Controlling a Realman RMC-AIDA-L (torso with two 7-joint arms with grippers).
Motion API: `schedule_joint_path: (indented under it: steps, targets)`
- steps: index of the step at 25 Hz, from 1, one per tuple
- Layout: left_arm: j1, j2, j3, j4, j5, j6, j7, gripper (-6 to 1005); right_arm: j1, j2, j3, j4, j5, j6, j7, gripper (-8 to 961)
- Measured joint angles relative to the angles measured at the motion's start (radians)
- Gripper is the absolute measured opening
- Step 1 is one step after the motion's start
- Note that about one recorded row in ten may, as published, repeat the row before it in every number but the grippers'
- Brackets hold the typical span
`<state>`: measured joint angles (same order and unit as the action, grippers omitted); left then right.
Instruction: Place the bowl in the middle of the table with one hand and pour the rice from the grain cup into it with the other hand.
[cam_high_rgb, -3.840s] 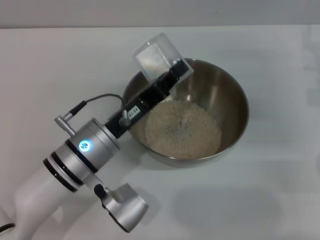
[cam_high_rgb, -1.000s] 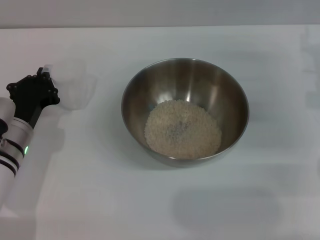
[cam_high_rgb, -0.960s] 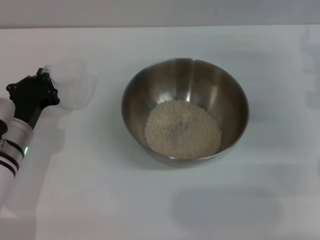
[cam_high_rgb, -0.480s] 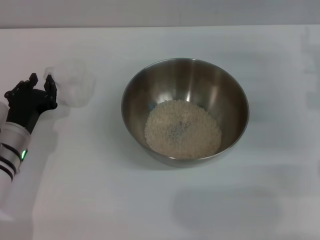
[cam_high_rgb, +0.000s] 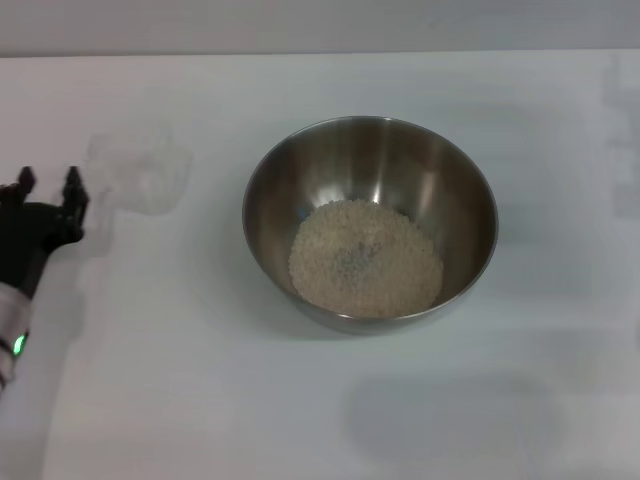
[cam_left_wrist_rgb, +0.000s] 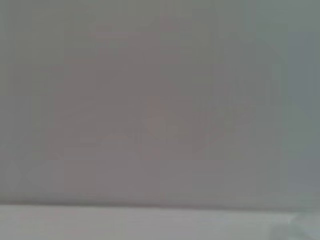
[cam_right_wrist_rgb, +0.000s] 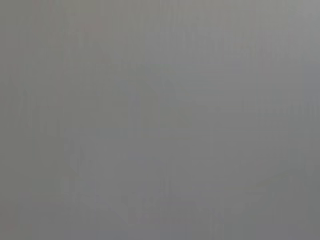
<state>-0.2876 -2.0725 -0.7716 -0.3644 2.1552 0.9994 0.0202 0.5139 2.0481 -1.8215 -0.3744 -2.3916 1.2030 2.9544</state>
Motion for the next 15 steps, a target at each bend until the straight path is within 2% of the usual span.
schedule_joint_path:
  steps: [2, 3, 5, 7, 8, 10, 15]
  targets:
    - [0.031, 0.0, 0.001, 0.0, 0.0, 0.079, -0.024, 522, -0.006, 0.001, 0.003, 0.0, 0.0, -0.002, 0.0, 509]
    - [0.031, 0.0, 0.001, 0.0, 0.0, 0.079, -0.024, 523, -0.009, 0.002, 0.003, 0.0, 0.001, -0.002, 0.0, 509]
    - [0.062, 0.0, 0.001, 0.012, 0.0, 0.209, -0.073, 524, -0.014, 0.004, 0.003, 0.0, 0.001, -0.002, 0.0, 509]
    - [0.067, 0.0, 0.001, 0.029, 0.0, 0.29, -0.103, 524, -0.027, 0.013, 0.003, 0.0, 0.002, -0.004, 0.0, 509]
    - [0.067, 0.0, 0.001, 0.029, 0.0, 0.29, -0.103, 524, -0.027, 0.013, 0.003, 0.0, 0.002, -0.004, 0.0, 509]
    - [0.045, 0.001, -0.004, 0.039, 0.0, 0.335, -0.119, 524, -0.037, 0.025, -0.005, 0.012, 0.002, -0.018, 0.0, 509]
    - [-0.008, 0.001, -0.003, 0.041, 0.0, 0.347, -0.121, 524, -0.058, 0.037, -0.061, 0.022, 0.004, -0.071, 0.0, 509]
